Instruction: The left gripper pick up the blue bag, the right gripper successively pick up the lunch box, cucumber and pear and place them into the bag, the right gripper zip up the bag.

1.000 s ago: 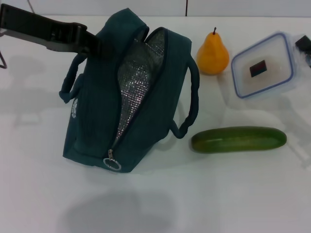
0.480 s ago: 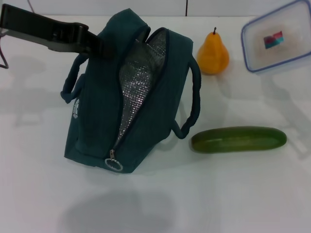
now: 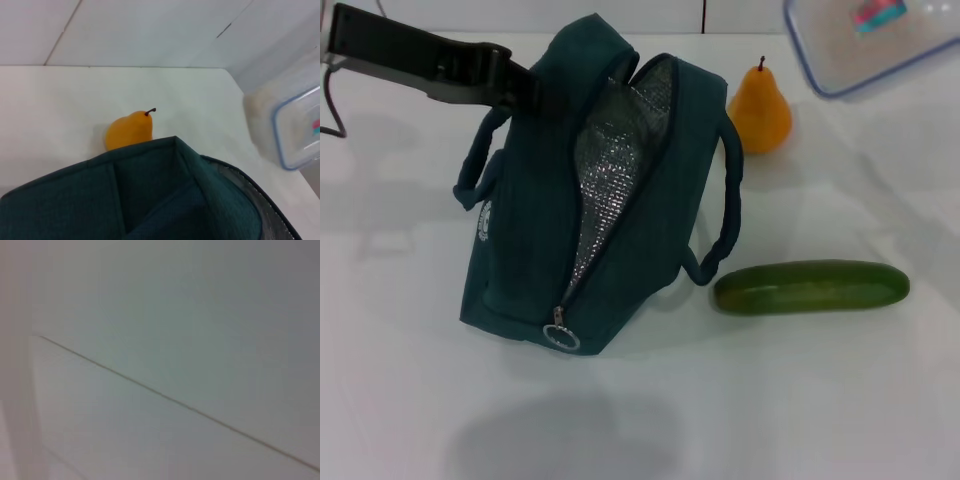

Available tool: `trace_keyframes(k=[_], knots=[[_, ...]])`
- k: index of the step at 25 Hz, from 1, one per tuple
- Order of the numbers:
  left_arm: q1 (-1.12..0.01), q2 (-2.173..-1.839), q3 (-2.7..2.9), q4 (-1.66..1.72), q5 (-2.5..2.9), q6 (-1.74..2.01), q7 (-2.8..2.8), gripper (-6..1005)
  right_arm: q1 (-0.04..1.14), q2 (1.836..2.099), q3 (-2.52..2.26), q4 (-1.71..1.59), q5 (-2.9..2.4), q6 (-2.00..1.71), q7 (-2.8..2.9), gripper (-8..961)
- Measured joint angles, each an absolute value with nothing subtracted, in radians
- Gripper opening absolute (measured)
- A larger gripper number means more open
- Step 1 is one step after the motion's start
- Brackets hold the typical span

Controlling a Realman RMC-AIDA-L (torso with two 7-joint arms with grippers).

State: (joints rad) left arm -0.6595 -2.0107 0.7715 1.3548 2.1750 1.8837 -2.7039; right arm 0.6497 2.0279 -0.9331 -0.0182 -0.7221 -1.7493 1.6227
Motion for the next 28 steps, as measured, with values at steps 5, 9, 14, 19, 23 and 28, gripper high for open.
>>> trace_keyframes(k=[5, 9, 14, 19, 23, 28], knots=[[-0.661, -2.020, 0.772, 1.354, 2.175, 1.884, -2.705, 48, 0.739, 2.028, -0.933, -0.015, -0.717, -1.755, 1.640, 89], [-0.682, -2.027, 0.774, 1.323, 2.175, 1.883, -2.702, 48, 0.794, 2.028, -0.940, -0.014, -0.718, -1.754, 1.648, 88], [-0.697, -2.036, 0.794, 1.301, 2.175, 1.883, -2.699, 48, 0.858, 2.028, -0.945, 0.019, -0.730, -1.745, 1.649, 86], [-0.706, -2.042, 0.804, 1.301, 2.161, 1.883, -2.699, 48, 0.890, 2.028, -0.947, 0.026, -0.756, -1.724, 1.645, 85], [-0.707, -2.042, 0.803, 1.301, 2.138, 1.883, -2.700, 48, 0.895, 2.028, -0.948, 0.026, -0.778, -1.702, 1.641, 84], [-0.707, -2.036, 0.800, 1.285, 2.105, 1.881, -2.698, 48, 0.897, 2.028, -0.949, 0.026, -0.802, -1.681, 1.630, 83]])
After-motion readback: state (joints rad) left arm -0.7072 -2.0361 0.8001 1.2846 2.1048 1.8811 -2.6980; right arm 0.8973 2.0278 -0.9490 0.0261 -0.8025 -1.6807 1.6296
